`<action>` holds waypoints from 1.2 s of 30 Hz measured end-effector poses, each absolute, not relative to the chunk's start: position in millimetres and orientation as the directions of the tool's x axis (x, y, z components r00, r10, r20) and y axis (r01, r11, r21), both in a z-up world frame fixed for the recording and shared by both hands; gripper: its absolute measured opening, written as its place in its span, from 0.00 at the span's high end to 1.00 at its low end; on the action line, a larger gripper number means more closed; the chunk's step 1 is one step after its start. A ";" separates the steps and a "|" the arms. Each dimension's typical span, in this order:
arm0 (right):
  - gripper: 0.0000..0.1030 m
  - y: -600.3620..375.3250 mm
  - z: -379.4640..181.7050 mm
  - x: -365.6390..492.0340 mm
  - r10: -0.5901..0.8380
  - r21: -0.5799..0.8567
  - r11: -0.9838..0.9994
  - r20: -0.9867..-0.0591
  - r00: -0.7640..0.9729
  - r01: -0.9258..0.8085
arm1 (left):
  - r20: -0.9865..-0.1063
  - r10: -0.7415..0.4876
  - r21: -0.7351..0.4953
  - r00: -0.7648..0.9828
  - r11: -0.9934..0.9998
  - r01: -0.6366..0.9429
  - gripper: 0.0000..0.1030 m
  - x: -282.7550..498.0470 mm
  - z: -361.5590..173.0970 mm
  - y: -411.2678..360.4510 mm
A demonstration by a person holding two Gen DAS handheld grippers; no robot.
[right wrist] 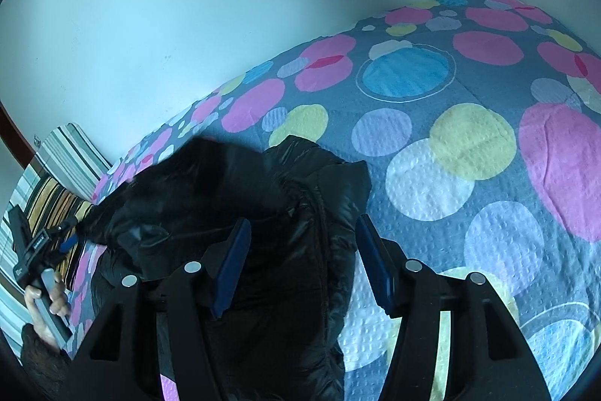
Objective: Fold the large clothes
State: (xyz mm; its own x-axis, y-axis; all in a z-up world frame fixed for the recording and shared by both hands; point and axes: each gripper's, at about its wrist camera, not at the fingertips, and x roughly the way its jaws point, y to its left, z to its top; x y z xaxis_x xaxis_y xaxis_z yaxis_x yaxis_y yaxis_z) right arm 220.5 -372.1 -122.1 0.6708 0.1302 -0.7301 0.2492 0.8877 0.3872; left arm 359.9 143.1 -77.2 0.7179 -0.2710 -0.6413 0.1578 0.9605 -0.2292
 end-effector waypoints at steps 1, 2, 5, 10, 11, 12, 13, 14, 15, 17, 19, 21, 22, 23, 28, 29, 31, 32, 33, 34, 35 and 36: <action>0.44 -370.0 -121.2 221.6 0.130 0.383 0.891 -0.729 0.672 0.244 | -0.646 -0.265 -0.204 0.716 0.964 0.172 0.15 359.1 -78.1 141.8; 0.44 -368.2 -120.1 222.8 0.128 0.377 0.895 -0.728 0.673 0.238 | -0.653 -0.263 -0.187 0.710 0.965 0.185 0.15 359.0 -80.3 140.7; 0.44 -363.7 -116.0 228.9 0.121 0.358 0.907 -0.727 0.676 0.221 | -0.681 -0.257 -0.167 0.686 0.966 0.197 0.15 363.9 -89.0 138.5; 0.44 -360.7 -117.8 258.5 0.115 0.307 0.933 -0.752 0.649 0.190 | -0.732 -0.264 -0.168 0.628 0.963 0.210 0.15 391.8 -106.6 130.3; 0.44 -359.7 -118.8 267.6 0.100 0.278 0.943 -0.760 0.642 0.182 | -0.740 -0.253 -0.157 0.623 0.966 0.205 0.15 398.0 -110.0 128.4; 0.44 -358.8 -119.8 274.8 0.081 0.248 0.953 -0.766 0.637 0.176 | -0.749 -0.239 -0.144 0.618 0.969 0.201 0.15 403.8 -112.9 126.9; 0.44 -358.1 -121.2 281.9 0.066 0.222 0.960 -0.772 0.632 0.170 | -0.759 -0.225 -0.127 0.611 0.972 0.200 0.15 410.3 -116.7 124.8; 0.44 -357.4 -123.9 291.6 0.065 0.208 0.965 -0.780 0.622 0.159 | -0.768 -0.216 -0.115 0.604 0.973 0.201 0.15 415.3 -119.9 123.0; 0.44 -356.7 -127.0 299.6 0.078 0.210 0.967 -0.788 0.611 0.148 | -0.777 -0.207 -0.103 0.595 0.973 0.204 0.15 419.5 -122.9 120.7; 0.44 -355.3 -135.7 314.2 0.112 0.225 0.966 -0.805 0.583 0.126 | -0.794 -0.175 -0.065 0.581 0.976 0.206 0.26 426.3 -130.5 115.6; 0.63 -351.8 -144.4 324.4 0.132 0.229 0.967 -0.822 0.554 0.111 | -0.814 -0.139 -0.022 0.565 0.978 0.209 0.46 431.3 -139.7 110.7; 0.71 -341.7 -151.6 333.6 0.091 0.168 0.981 -0.844 0.529 0.098 | -0.827 -0.097 0.017 0.554 0.980 0.198 0.51 435.3 -149.1 108.7; 0.74 -336.3 -153.9 336.3 0.074 0.139 0.986 -0.848 0.525 0.087 | -0.827 -0.081 0.033 0.556 0.981 0.192 0.51 436.2 -152.2 107.9; 0.75 -331.9 -155.9 338.9 0.056 0.114 0.990 -0.851 0.522 0.080 | -0.826 -0.069 0.045 0.560 0.981 0.187 0.51 436.7 -154.7 107.4; 0.78 -322.4 -172.9 355.2 0.000 0.045 0.996 -0.868 0.497 0.078 | -0.822 -0.017 0.074 0.569 0.988 0.136 0.47 443.5 -170.4 109.6; 0.78 -321.8 -180.2 360.5 -0.002 0.040 0.996 -0.877 0.480 0.076 | -0.820 -0.011 0.075 0.572 0.989 0.127 0.45 445.0 -175.6 109.7; 0.77 -322.4 -196.3 368.5 0.005 0.044 0.996 -0.894 0.447 0.078 | -0.823 -0.003 0.075 0.568 0.991 0.114 0.43 448.8 -182.9 108.8; 0.77 -323.4 -202.0 371.5 0.011 0.053 0.995 -0.898 0.440 0.084 | -0.824 0.002 0.078 0.567 0.991 0.109 0.42 450.3 -184.5 108.1; 0.76 -322.6 -204.2 373.8 0.014 0.057 0.995 -0.900 0.436 0.087 | -0.825 0.008 0.082 0.564 0.991 0.107 0.41 451.8 -185.1 107.5; 0.76 -323.2 -205.5 375.3 0.017 0.061 0.994 -0.902 0.432 0.088 | -0.826 0.009 0.084 0.564 0.991 0.107 0.41 451.8 -183.5 107.3; 0.76 -323.1 -204.7 375.7 0.020 0.064 0.994 -0.902 0.431 0.090 | -0.825 0.009 0.083 0.564 0.991 0.106 0.40 451.6 -182.1 107.7; 0.76 -323.4 -203.1 375.1 0.022 0.068 0.993 -0.901 0.433 0.092 | -0.822 0.009 0.081 0.569 0.992 0.100 0.39 449.8 -177.8 109.4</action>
